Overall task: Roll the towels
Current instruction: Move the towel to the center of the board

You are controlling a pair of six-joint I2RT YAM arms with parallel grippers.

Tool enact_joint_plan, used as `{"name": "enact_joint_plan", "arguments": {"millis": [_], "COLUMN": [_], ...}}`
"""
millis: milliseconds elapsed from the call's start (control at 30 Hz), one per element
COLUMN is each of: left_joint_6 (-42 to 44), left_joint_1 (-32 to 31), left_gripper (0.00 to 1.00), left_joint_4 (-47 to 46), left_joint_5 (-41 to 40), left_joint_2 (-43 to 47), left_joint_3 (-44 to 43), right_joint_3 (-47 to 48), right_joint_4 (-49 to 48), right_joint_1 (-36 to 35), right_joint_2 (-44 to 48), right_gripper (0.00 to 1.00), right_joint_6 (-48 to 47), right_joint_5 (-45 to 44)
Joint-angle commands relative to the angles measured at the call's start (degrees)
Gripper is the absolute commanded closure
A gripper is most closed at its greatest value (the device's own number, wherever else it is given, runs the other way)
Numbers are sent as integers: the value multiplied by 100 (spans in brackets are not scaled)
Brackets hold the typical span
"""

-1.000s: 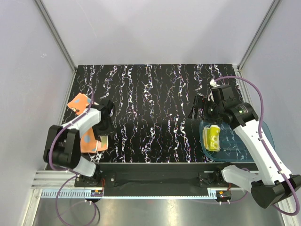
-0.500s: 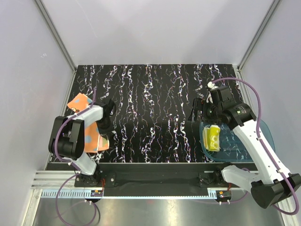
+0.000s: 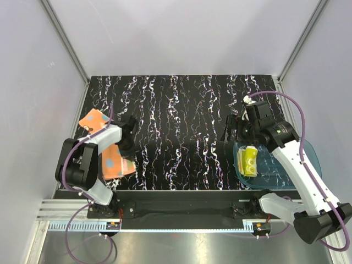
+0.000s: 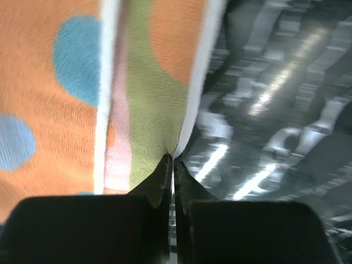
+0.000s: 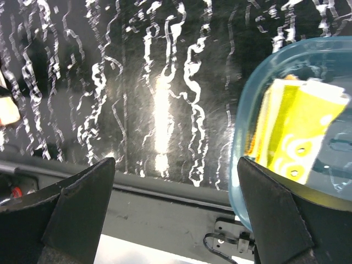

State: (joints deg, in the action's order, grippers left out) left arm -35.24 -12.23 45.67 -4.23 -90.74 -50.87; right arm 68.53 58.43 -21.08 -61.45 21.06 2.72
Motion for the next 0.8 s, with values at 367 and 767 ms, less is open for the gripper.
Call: {"name": "enact_joint_plan", "arguments": {"millis": [367,767], "left_joint_6": [-2004,-1346], "left_joint_1": [-2898,-2286], "left_gripper": [93,45], "left_joint_4": [-1106,-964], "left_joint_5": [1794,1593], "left_joint_2": [-1970,-912], "left_joint_3": [-3512,-2841], "right_joint_3": [-41,204], "right_joint_4": [-288,-1044], "right_joint_1": [148,157], "right_joint_2": [-297,-1957], "right_gripper": [0,5], "right_joint_6": [478,434], "right_joint_5": [-290,862]}}
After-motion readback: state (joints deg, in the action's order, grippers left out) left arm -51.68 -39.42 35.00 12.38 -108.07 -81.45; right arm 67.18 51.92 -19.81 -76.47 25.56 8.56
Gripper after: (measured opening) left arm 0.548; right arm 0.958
